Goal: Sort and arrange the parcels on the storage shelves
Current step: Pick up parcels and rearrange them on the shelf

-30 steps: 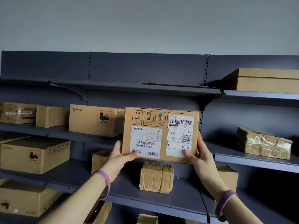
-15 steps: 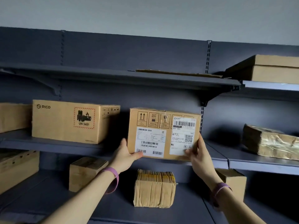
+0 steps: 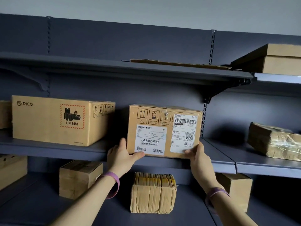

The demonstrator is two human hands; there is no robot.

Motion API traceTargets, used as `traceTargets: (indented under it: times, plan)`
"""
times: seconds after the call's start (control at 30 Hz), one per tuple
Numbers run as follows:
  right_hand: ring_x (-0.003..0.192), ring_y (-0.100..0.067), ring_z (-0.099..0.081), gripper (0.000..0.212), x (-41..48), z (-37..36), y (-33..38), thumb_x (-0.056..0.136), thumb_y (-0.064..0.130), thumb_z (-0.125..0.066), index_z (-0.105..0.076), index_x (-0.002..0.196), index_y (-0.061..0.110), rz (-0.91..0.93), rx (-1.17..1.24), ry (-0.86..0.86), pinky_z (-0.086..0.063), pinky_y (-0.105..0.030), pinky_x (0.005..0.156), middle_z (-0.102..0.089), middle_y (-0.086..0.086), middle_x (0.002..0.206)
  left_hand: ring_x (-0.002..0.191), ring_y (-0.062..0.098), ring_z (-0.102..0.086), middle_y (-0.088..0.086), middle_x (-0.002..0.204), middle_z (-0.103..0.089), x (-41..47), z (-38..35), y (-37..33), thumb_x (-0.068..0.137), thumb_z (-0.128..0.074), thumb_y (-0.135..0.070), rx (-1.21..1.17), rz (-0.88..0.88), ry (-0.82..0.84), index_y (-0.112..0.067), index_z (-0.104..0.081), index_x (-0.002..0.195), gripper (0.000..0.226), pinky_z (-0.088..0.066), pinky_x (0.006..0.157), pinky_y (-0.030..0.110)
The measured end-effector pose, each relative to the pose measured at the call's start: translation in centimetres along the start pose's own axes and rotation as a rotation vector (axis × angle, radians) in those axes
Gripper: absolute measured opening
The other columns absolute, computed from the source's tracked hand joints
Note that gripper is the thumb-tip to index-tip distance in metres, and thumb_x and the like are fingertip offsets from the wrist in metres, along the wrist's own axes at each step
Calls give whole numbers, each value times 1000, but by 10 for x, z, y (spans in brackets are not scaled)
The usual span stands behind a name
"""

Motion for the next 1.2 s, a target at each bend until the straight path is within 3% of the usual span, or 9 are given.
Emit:
traceTargets:
  times: [0.1, 0.17, 0.23, 0.37, 0.5, 0.6, 0.9, 1.1, 1.2]
  plan:
    - [106, -28, -57, 49, -8, 11, 15, 92, 10, -61, -39, 136, 11, 66, 111, -128, -46, -31, 83, -63, -2, 112, 107, 24, -58, -6, 109, -67, -4, 2, -3, 67, -77, -51, -61, -1, 21, -23, -51, 104, 54, -49, 89, 39]
    - [122, -32, -43, 64, -19, 22, 31, 83, 13, -74, -42, 139, 6, 194, -7, -361, -35, -33, 101, -52, -14, 130, 117, 20, -55, -4, 125, -62, -6, 11, -5, 71, -80, -39, -192, 12, 29, -20, -51, 124, 63, -45, 97, 34]
    - [120, -26, -37, 63, -32, 24, 57, 82, 17, -76, -46, 136, 7, 367, -46, -463, -29, -25, 101, -47, -14, 131, 126, 16, -48, -1, 137, -53, -8, 33, -7, 76, -79, -32, -295, 1, -33, -18, -47, 135, 69, -37, 101, 28]
    - [120, -4, -38, 52, -45, -5, 119, 88, 31, -68, -48, 134, 16, 583, 124, -168, -22, -2, 101, -45, 9, 126, 124, 8, -47, -9, 132, -55, -8, 83, -9, 80, -74, -36, -280, -93, -119, -24, -53, 130, 56, -34, 98, 23]
    - [122, -1, -43, 48, -47, -50, 173, 91, 40, -61, -46, 134, 25, 685, 205, 31, -34, -15, 106, -47, 14, 129, 117, -1, -45, -19, 125, -54, 4, 133, 1, 79, -71, -44, -265, -143, -163, -29, -53, 127, 53, -33, 94, 21]
    - [125, -3, -45, 50, -45, -93, 205, 92, 38, -62, -46, 137, 23, 671, 256, 93, -41, -31, 108, -46, 14, 130, 117, -2, -43, -22, 122, -50, 20, 176, 28, 78, -71, -47, -250, -142, -211, -32, -52, 127, 55, -33, 94, 22]
    - [133, -12, -43, 74, -23, -224, 267, 84, 40, -70, -34, 146, 20, 434, 346, 149, -41, -42, 110, -45, 4, 145, 125, 8, -40, -11, 137, -48, 95, 284, 156, 78, -72, -47, -164, -121, -240, -30, -47, 132, 62, -32, 97, 26]
    - [116, -2, -57, 73, -5, -266, 279, 82, 21, -74, -23, 133, 32, 277, 520, 32, -52, -30, 98, -51, 1, 133, 132, 17, -37, 0, 144, -34, 159, 314, 218, 72, -79, -41, -252, -66, -248, -25, -34, 142, 84, -29, 101, 27]
    - [111, -12, -62, 68, 2, -278, 275, 82, 17, -74, -23, 126, 26, 218, 521, -68, -53, -26, 89, -57, -11, 128, 131, 18, -33, 3, 145, -23, 178, 308, 235, 68, -83, -38, -328, -54, -223, -33, -19, 146, 101, -29, 104, 30]
Point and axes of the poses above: each hand's wrist, its own x-axis towards the middle knuckle, its own z-axis out of the back of the hand, y = z × x, the point moved 4 cm from there along x, towards the middle knuckle
